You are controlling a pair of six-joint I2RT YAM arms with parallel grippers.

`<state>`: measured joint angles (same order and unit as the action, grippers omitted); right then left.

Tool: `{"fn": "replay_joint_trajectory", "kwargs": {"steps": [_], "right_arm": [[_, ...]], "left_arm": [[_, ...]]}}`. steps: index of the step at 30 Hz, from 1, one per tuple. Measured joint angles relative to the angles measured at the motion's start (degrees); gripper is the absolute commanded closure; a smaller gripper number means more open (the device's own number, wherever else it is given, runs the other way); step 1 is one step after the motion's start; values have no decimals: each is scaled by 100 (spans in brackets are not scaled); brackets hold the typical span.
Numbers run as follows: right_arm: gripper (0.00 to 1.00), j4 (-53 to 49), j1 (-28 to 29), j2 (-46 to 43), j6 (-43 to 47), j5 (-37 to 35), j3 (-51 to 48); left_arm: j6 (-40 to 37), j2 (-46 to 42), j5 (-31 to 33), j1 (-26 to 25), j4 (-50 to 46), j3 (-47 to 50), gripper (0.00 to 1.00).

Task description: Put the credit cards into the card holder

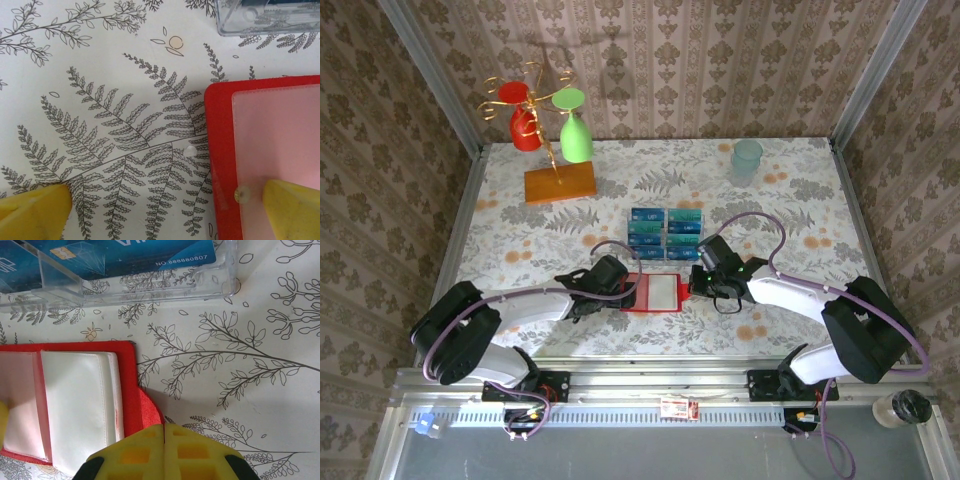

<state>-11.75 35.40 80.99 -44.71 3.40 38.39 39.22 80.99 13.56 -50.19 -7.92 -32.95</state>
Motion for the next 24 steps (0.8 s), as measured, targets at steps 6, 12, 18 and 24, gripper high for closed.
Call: {"fn": "replay_joint_trajectory", "kwargs": {"steps": [6, 12, 18, 24], "right_arm": [[65, -341, -28, -22, 238, -26, 284], [47, -675, -142, -74, 874, -35, 1399], [46, -870, -140, 564, 1853, 28, 2507], [50, -1386, -92, 1423, 2717, 286, 3314]], "left_arm": [[15, -4, 66, -9, 90, 37, 0], [15, -37, 61, -9, 90, 39, 0], [15, -149, 63, -4, 107, 109, 0], [17, -199, 66, -2, 114, 140, 0]]}}
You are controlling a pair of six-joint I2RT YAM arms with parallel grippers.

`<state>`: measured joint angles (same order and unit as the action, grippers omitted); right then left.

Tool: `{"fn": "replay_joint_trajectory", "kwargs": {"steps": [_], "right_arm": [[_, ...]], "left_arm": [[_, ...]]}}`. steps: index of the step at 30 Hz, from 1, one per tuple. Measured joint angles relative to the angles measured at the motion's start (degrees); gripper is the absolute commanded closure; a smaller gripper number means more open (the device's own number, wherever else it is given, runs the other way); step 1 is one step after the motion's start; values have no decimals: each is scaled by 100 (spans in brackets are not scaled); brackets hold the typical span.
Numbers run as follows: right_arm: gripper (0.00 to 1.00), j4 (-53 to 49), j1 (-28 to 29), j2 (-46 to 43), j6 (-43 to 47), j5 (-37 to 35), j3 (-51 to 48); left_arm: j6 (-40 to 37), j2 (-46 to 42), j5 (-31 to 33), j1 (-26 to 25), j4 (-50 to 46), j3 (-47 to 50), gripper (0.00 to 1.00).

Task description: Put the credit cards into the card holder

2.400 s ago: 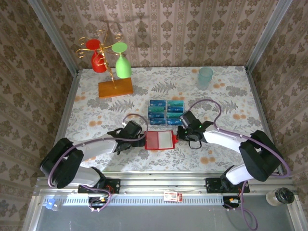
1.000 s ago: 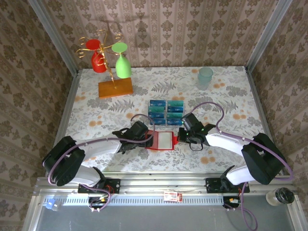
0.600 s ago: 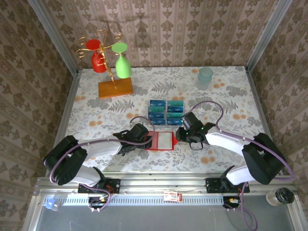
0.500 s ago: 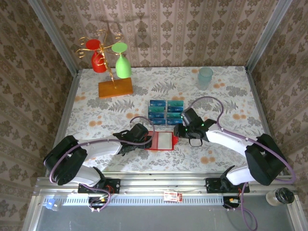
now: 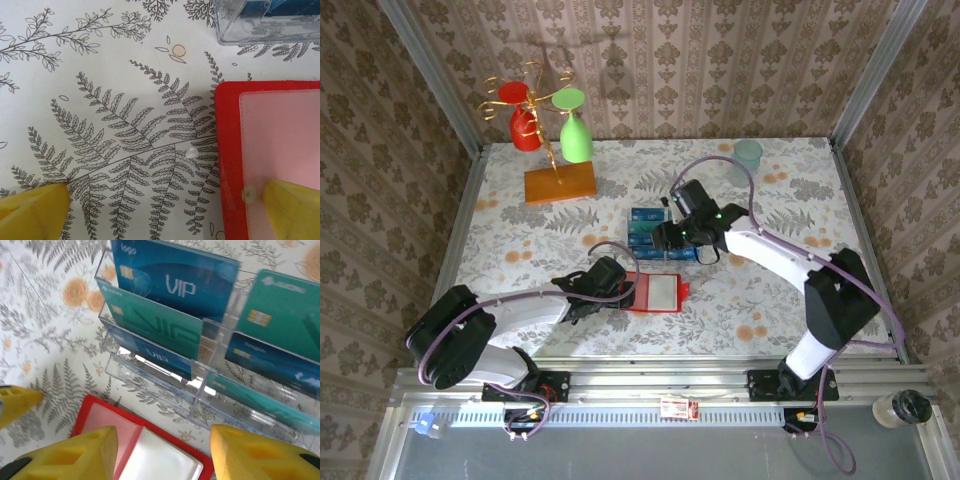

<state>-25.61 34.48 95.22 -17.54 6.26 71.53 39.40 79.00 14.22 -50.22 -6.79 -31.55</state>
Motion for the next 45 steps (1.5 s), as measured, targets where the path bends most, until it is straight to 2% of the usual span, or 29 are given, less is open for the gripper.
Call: {"fn": "replay_joint_trajectory", "kwargs": {"steps": [5, 12, 28, 32, 37, 40, 45], "right_arm": [[53, -463, 240, 616, 658, -70, 726], [55, -946, 691, 1438, 1449, -623, 1499], [59, -1290, 767, 2129, 1976, -1403, 2000], [64, -1349, 796, 2214, 2063, -1499, 2079], [78, -1368, 813, 2293, 2114, -1534, 2079], [80, -1375, 817, 2293, 2168, -1534, 2079], [90, -1373, 817, 2293, 2203, -1537, 2079]], "left_arm": [[2, -11, 37, 0, 70, 81, 0], [4, -13, 44, 0, 83, 85, 0], [48, -33, 48, 0, 109, 107, 0], [68, -33, 48, 0, 114, 107, 0], [87, -33, 50, 0, 122, 107, 0], [87, -33, 55, 0, 125, 107, 0], [90, -33, 57, 0, 125, 107, 0]]}}
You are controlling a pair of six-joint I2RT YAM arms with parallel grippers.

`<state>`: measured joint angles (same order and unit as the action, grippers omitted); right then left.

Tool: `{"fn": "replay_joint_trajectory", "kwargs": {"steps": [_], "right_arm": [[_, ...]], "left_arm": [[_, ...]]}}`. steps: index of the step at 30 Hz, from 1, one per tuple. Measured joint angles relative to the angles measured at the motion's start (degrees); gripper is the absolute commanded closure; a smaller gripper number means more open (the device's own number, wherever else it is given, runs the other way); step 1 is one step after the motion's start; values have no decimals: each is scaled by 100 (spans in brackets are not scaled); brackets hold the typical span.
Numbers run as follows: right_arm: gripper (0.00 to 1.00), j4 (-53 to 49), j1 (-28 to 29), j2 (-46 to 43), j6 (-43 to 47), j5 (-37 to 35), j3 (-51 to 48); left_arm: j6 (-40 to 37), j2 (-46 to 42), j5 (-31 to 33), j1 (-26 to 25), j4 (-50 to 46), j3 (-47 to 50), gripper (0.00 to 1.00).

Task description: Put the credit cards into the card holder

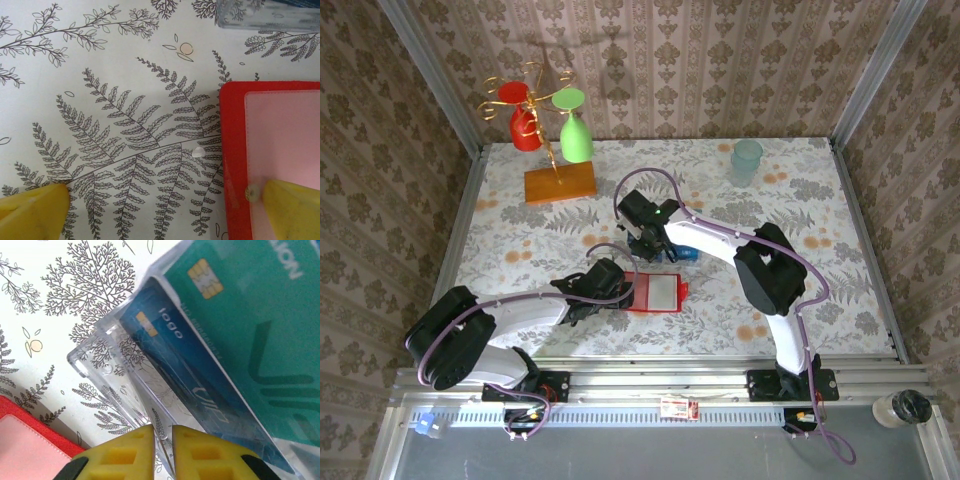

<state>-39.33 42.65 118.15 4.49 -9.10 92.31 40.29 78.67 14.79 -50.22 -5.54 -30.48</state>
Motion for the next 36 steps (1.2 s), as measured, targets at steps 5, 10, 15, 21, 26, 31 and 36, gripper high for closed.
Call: {"fn": "replay_joint_trajectory", "kwargs": {"steps": [5, 10, 15, 21, 26, 31, 36], "right_arm": [[100, -2, 0, 0, 31, -57, 0], [100, 7, -17, -4, 55, -127, -17], [100, 9, -92, -81, 92, -127, -105], [100, -39, -127, -179, 92, -122, -101], [100, -81, -125, -601, -81, 2, -81], [100, 140, -125, -1300, -662, 468, -343], [100, 933, -125, -2258, -1735, 1180, -1561]], "left_arm": [[0, 0, 2, 0, 2, 4, 0], [0, 0, 4, 0, 7, 9, 0], [2, 0, 4, 0, 17, 9, 0], [42, -15, 15, 0, 59, 46, 0], [138, -166, 11, 0, 199, 195, 0], [284, -387, 11, -2, 212, 358, 0], [435, -619, 11, -9, 164, 505, 0]]}}
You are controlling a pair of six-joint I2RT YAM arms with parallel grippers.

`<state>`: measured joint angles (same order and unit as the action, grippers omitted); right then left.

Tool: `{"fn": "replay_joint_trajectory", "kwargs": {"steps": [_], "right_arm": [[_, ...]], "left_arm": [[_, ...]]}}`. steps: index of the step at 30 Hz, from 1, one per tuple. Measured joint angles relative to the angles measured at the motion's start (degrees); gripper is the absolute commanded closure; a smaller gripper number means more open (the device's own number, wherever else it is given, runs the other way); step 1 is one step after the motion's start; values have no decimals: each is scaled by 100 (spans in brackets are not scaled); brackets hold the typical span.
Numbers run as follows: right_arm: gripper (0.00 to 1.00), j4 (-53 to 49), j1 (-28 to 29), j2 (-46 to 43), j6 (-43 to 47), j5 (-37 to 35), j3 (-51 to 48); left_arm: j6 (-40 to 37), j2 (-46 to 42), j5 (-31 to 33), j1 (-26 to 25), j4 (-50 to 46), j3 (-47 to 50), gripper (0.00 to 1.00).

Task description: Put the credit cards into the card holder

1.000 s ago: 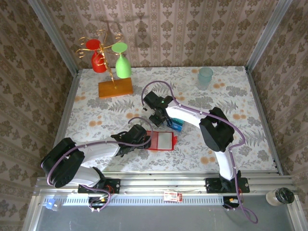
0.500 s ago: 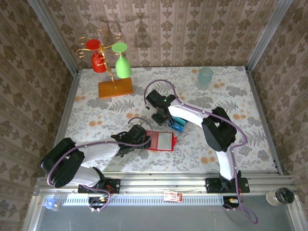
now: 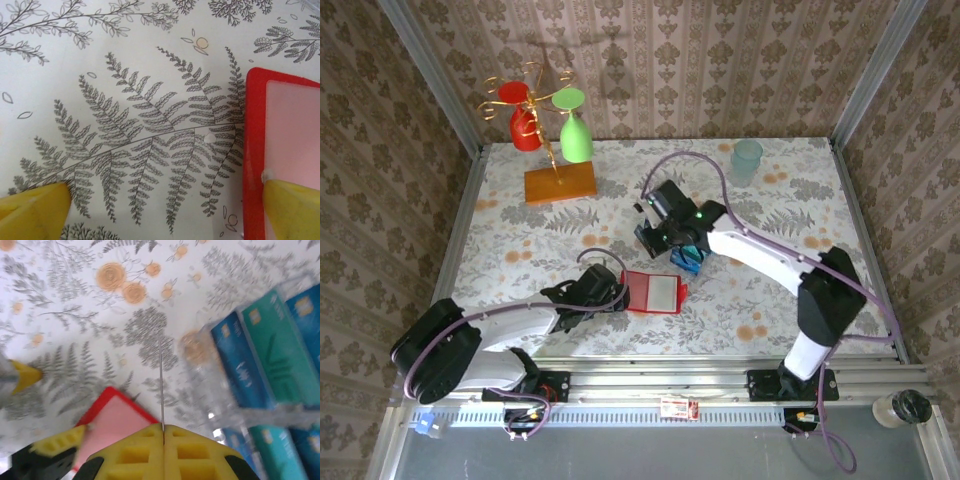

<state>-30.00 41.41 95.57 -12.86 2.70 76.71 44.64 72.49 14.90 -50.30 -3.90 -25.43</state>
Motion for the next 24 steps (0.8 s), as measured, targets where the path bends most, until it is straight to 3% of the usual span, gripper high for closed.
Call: {"fn": "replay_joint_trajectory", "kwargs": {"steps": [6, 11, 24], "right_arm": [[100, 1316, 0, -706, -1478, 717, -1766], [100, 2223, 9, -793, -2420, 968, -2616], [100, 3270, 11, -267, -3143, 1307, -2887]], "left_arm": [[83, -72, 17, -31, -55, 39, 0], [83, -72, 17, -31, -57, 39, 0], [83, -258, 61, -72, -391, 39, 0]]}}
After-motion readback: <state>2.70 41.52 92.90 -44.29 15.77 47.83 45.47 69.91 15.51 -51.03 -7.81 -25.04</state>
